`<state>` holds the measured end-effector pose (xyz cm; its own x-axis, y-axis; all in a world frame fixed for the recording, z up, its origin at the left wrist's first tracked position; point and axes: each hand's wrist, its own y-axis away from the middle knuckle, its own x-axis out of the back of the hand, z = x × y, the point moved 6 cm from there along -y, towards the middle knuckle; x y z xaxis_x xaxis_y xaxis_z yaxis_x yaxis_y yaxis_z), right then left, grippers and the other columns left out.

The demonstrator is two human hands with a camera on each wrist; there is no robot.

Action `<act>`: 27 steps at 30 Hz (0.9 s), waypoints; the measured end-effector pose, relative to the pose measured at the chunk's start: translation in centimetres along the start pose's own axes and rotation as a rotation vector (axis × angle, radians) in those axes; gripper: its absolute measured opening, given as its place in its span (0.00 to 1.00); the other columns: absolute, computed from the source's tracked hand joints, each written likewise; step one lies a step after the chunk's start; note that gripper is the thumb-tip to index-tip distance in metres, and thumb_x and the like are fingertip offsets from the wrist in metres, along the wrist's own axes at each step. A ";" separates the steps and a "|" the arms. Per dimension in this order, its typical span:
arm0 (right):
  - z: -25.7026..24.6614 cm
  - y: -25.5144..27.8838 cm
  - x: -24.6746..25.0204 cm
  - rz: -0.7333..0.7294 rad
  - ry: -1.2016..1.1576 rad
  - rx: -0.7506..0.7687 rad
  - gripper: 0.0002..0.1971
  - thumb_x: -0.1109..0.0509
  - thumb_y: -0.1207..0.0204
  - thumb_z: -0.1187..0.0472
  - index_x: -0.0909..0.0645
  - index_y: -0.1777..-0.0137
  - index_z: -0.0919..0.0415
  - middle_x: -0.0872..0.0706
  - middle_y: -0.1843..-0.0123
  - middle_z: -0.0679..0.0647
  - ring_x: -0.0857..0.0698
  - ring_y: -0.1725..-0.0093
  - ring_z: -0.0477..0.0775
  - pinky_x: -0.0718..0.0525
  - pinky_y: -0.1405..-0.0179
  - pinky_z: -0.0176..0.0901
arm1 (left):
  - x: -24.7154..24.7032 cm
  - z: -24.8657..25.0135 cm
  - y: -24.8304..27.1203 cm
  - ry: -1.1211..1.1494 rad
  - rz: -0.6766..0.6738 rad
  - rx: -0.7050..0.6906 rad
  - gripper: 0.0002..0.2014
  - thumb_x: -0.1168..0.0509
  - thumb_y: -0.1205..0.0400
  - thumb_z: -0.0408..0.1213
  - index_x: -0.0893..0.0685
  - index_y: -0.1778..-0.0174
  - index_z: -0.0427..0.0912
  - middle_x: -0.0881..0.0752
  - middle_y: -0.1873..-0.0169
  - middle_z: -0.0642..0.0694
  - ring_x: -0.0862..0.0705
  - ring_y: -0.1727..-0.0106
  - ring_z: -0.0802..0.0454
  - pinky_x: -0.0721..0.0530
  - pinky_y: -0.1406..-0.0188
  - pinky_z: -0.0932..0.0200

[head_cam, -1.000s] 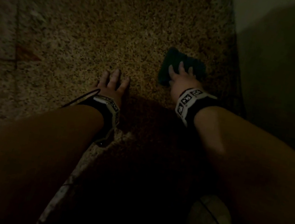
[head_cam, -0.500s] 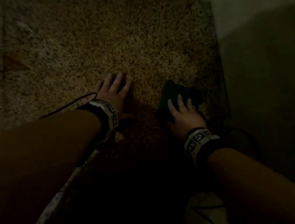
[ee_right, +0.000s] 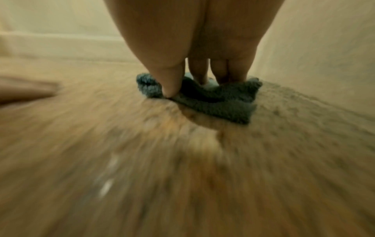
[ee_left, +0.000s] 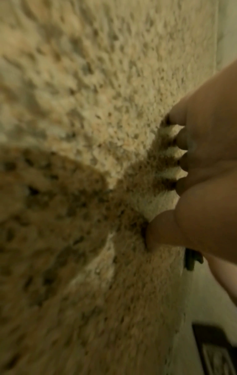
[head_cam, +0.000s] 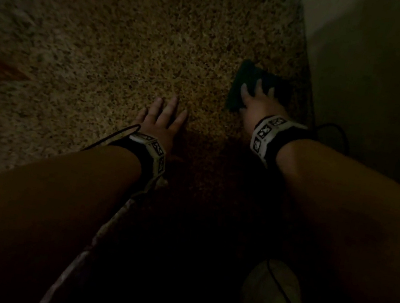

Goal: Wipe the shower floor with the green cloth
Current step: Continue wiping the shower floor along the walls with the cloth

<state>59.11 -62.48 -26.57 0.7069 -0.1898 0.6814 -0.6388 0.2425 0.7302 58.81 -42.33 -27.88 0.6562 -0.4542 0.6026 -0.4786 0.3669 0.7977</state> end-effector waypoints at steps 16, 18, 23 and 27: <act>5.5 6.5 -7.6 -0.072 -0.004 0.094 0.38 0.42 0.18 0.69 0.61 0.16 0.50 0.64 0.15 0.57 0.60 0.18 0.70 0.54 0.20 0.57 | 1.1 2.0 -0.1 -0.095 0.051 -0.050 0.46 0.47 0.20 0.67 0.69 0.19 0.52 0.74 0.21 0.46 0.70 0.19 0.41 0.64 0.21 0.43; 5.4 6.4 -7.4 -0.097 -0.042 0.090 0.39 0.42 0.18 0.69 0.61 0.16 0.50 0.65 0.15 0.56 0.61 0.18 0.70 0.53 0.20 0.57 | 1.0 2.0 -0.1 -0.120 0.042 -0.053 0.45 0.46 0.20 0.66 0.69 0.19 0.53 0.74 0.21 0.47 0.70 0.19 0.42 0.63 0.20 0.43; 5.6 4.4 -5.8 -0.060 -0.073 0.036 0.39 0.44 0.18 0.73 0.62 0.16 0.47 0.66 0.15 0.55 0.61 0.18 0.69 0.53 0.20 0.58 | 0.3 1.9 -0.1 -0.090 0.003 -0.046 0.46 0.44 0.20 0.65 0.70 0.19 0.55 0.77 0.22 0.48 0.70 0.19 0.41 0.60 0.19 0.42; 5.7 1.2 -2.7 0.023 -0.101 -0.015 0.36 0.47 0.17 0.71 0.59 0.16 0.48 0.63 0.15 0.57 0.57 0.18 0.72 0.47 0.22 0.63 | 0.1 1.8 -0.6 -0.105 -0.047 -0.040 0.47 0.45 0.20 0.65 0.73 0.21 0.55 0.79 0.23 0.48 0.72 0.20 0.41 0.61 0.20 0.41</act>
<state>54.73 -67.06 -27.21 0.6570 -0.2792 0.7003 -0.6494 0.2621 0.7138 58.08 -44.04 -28.26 0.6118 -0.5536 0.5650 -0.4237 0.3739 0.8250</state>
